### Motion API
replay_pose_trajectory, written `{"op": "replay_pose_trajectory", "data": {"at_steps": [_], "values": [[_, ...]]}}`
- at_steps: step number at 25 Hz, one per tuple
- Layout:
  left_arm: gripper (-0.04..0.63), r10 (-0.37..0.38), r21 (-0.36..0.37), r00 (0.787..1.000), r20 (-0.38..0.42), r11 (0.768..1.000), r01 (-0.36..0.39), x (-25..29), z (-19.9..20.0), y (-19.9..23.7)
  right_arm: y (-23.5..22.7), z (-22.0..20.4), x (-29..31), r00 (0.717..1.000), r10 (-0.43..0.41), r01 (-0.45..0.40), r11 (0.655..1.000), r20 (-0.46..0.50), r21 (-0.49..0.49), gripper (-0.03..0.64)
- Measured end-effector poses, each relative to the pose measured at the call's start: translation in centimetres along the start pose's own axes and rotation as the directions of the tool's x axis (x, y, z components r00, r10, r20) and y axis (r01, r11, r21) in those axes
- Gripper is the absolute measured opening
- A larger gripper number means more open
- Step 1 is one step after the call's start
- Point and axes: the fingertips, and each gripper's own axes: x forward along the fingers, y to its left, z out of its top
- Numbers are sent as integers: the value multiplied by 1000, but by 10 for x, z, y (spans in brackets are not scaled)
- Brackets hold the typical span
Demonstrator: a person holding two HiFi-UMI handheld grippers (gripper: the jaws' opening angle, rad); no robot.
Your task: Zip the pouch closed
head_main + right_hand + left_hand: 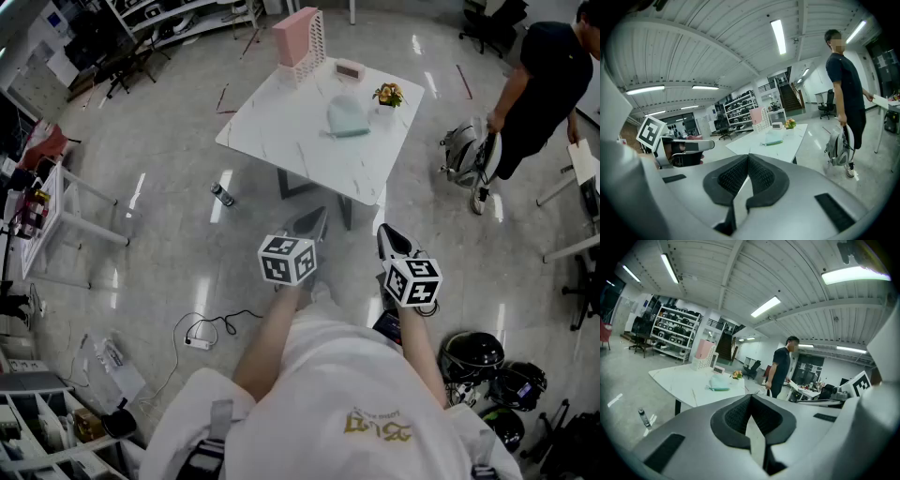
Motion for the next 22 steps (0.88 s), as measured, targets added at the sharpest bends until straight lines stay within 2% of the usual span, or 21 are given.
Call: {"op": "replay_pose_trajectory", "data": {"at_steps": [12, 13, 15, 18, 22], "values": [[18, 10, 13, 1000, 9, 1000, -10, -6, -1, -1, -1, 3, -13, 999, -29, 30, 999, 33, -27, 12], [37, 1, 10, 1000, 9, 1000, -1, -5, -1, -4, -3, 5, -15, 998, -39, 41, 999, 44, -37, 12], [165, -20, -10, 1000, 4, 1000, 20, -4, -3, -9, -4, 9, -17, 997, -46, 49, 998, 61, -46, 14], [207, -16, -20, 1000, -7, 1000, 16, -6, -5, -9, 1, 12, -17, 997, -20, 22, 999, 70, -32, 117], [218, 14, -24, 1000, -25, 1000, -14, -7, -8, 6, 6, 6, -2, 999, -4, 5, 1000, 50, -19, 146]]}}
